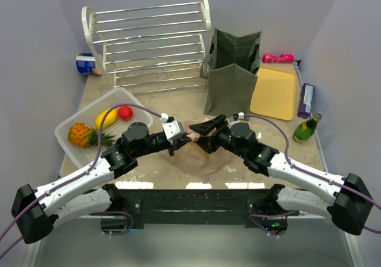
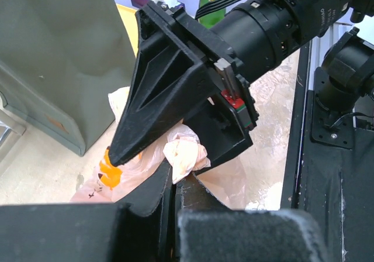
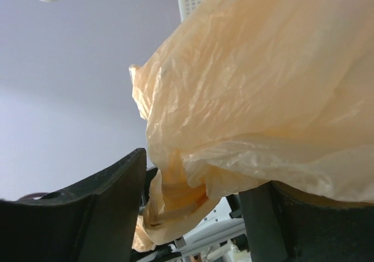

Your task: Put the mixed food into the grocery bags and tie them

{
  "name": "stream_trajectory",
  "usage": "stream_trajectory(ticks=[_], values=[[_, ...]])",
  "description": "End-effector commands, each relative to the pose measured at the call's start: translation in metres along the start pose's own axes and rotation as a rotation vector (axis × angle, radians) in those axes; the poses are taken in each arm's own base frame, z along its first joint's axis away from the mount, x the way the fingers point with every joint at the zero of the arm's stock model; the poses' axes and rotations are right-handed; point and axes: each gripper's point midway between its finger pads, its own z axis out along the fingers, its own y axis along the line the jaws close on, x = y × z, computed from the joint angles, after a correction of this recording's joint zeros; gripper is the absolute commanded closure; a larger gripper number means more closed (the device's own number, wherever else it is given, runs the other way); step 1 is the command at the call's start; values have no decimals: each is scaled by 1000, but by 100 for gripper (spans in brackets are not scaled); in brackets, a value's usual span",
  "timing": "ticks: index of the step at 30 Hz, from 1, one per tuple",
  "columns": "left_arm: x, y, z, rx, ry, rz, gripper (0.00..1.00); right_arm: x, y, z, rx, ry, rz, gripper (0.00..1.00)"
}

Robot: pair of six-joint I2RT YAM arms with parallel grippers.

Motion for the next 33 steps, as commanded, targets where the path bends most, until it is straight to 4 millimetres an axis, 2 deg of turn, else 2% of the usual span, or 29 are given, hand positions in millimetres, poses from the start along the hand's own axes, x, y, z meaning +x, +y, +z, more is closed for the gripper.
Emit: stream_trajectory(ticks=[1, 2, 6, 12, 18, 21, 22, 24, 25, 28, 29, 30, 31, 32, 33], values=[[-9, -3, -1, -9, -35, 59, 100, -13, 19, 1, -75, -81, 13, 41], [-9, -4, 0, -9, -34, 60, 100, -15, 20, 1, -74, -94, 9, 45], [-8, -8, 0, -5, -26, 73, 100, -20, 24, 0, -84, -127, -7, 51], [-6, -14, 2, 7, -17, 78, 100, -28, 28, 2, -91, -177, -43, 54], [5, -24, 7, 35, 24, 79, 100, -24, 39, 8, -122, -162, -64, 64], [8, -23, 9, 17, 37, 79, 100, -26, 48, 5, -141, -181, -89, 73], [9, -25, 9, 20, 40, 77, 100, -27, 52, 4, -152, -187, -97, 81], [9, -29, 10, 35, 39, 71, 100, -28, 58, 0, -172, -197, -116, 89], [9, -30, 11, 41, 39, 65, 100, -29, 61, -1, -179, -206, -123, 99], [7, -34, 15, 54, 37, 30, 100, -28, 67, -5, -218, -205, -151, 100], [6, -35, 16, 55, 36, 18, 99, -27, 73, -7, -249, -205, -153, 100], [3, -35, 17, 55, 34, -7, 91, -27, 73, -7, -259, -207, -170, 100], [-2, -35, 17, 52, 24, -17, 82, -29, 69, -6, -262, -213, -181, 100], [-5, -34, 17, 42, 20, -28, 64, -28, 72, -6, -282, -209, -193, 100], [-7, -29, 17, 13, 16, -33, 56, -29, 69, -5, -275, -218, -220, 100]])
